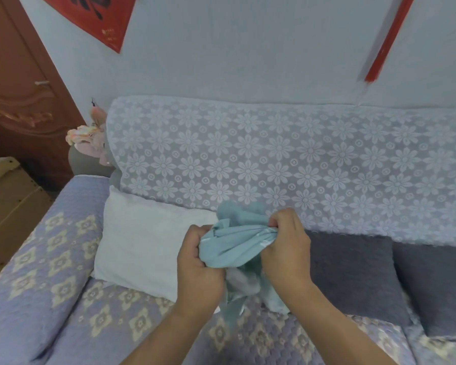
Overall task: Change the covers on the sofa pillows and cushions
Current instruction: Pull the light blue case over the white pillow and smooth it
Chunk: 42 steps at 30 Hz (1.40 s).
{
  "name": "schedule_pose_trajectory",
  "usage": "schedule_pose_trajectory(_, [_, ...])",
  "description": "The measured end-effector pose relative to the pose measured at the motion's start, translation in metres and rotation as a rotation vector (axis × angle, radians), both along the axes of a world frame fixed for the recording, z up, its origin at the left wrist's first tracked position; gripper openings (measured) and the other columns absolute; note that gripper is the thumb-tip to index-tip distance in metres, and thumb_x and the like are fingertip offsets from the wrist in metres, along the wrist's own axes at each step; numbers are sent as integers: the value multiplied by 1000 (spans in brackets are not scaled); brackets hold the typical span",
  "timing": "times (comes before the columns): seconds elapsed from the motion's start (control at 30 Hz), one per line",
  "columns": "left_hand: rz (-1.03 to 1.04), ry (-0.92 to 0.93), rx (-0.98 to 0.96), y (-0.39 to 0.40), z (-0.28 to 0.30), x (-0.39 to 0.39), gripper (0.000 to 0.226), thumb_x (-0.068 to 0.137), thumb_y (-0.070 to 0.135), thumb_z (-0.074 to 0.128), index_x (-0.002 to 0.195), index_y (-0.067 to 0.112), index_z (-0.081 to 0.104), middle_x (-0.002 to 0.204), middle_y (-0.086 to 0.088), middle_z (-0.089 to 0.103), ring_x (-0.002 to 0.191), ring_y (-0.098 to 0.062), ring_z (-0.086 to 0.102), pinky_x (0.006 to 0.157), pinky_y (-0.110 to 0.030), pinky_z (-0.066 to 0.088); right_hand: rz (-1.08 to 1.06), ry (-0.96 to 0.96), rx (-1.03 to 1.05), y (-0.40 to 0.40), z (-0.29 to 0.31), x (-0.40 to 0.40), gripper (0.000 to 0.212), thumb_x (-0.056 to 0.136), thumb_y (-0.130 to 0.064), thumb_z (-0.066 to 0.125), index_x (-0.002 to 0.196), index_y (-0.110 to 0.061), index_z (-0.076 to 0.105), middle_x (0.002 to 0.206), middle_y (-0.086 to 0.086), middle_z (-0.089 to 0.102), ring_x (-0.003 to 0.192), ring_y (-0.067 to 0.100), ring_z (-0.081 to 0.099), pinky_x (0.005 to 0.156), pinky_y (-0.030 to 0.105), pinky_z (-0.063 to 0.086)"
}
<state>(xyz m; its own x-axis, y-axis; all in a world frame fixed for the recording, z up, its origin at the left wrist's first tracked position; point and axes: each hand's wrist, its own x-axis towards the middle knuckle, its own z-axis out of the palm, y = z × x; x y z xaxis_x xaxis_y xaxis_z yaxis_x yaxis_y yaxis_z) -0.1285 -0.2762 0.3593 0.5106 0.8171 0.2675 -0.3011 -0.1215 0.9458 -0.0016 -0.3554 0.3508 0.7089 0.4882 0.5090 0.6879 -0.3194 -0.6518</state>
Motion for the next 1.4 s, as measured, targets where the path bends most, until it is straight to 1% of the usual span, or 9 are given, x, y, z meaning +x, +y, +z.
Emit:
schedule_pose_trajectory(0.2, [-98, 222, 415, 18, -14, -12, 52, 66, 36, 80, 100, 56, 47, 97, 20, 63, 81, -4, 63, 67, -34, 56, 73, -50, 70, -6, -4, -1, 35, 75, 7, 53, 80, -25, 38, 78, -5, 43, 65, 12, 39, 51, 24, 32])
schedule_pose_trajectory(0.3, [22, 403, 552, 28, -7, -8, 49, 66, 50, 68, 110, 54, 47, 109, 45, 55, 94, 17, 57, 77, -10, 47, 125, -123, 105, -7, -6, -2, 24, 74, 2, 55, 78, -17, 40, 77, -2, 44, 63, 17, 39, 51, 29, 33])
schedule_pose_trajectory(0.4, [216, 281, 420, 22, -6, -2, 43, 73, 41, 67, 110, 47, 46, 112, 52, 49, 99, 26, 50, 84, 2, 36, 170, -338, 97, -4, -13, -13, 38, 64, 8, 62, 76, -18, 36, 69, 4, 45, 57, 18, 39, 45, 30, 33])
schedule_pose_trajectory(0.57, [185, 90, 38, 12, -23, 7, 38, 79, 6, 74, 105, 26, 55, 94, 23, 63, 84, -3, 59, 79, -23, 51, 201, -400, 26, 7, -22, -21, 33, 63, 8, 71, 72, -12, 46, 69, 5, 46, 56, 17, 39, 41, 33, 36])
schedule_pose_trajectory(0.83, [-49, 367, -21, 43, -20, -1, 23, 70, 26, 73, 86, 17, 60, 74, 9, 67, 68, -7, 61, 64, -25, 55, 420, -423, -240, -12, -17, -8, 11, 99, -40, 59, 105, -42, 67, 92, -9, 58, 73, 9, 55, 63, 26, 48])
schedule_pose_trajectory(0.97, [-49, 248, -181, 39, -24, -2, 28, 69, 11, 78, 94, 10, 64, 86, -3, 71, 79, -16, 65, 73, -37, 59, 458, -736, -144, -16, -30, 11, 33, 96, -6, 62, 121, -24, 73, 113, 5, 55, 74, 18, 52, 64, 29, 49])
schedule_pose_trajectory(1.2, [-114, 249, -360, 48, -25, 3, 22, 79, 11, 72, 98, 7, 63, 94, -10, 72, 85, -25, 65, 77, -40, 58, 475, -426, -280, -12, -41, 21, 83, 75, 12, 58, 150, -18, 38, 106, 1, 63, 88, 22, 52, 70, 33, 52])
schedule_pose_trajectory(1.3, [-310, 343, -394, 65, -24, -2, 40, 72, 11, 78, 110, 12, 67, 112, -14, 74, 101, -31, 68, 91, -47, 57, 491, -126, -298, -11, -40, 23, 81, 73, 8, 60, 147, -24, 46, 99, 0, 65, 93, 19, 52, 72, 42, 55])
schedule_pose_trajectory(1.4, [-615, 248, -573, 85, -20, -8, 70, 61, 1, 87, 126, 15, 65, 130, -15, 67, 114, -30, 67, 93, -40, 58, 506, -245, -338, -14, -33, 27, 82, 74, 10, 55, 149, -21, 45, 108, -1, 66, 93, 21, 57, 74, 38, 55])
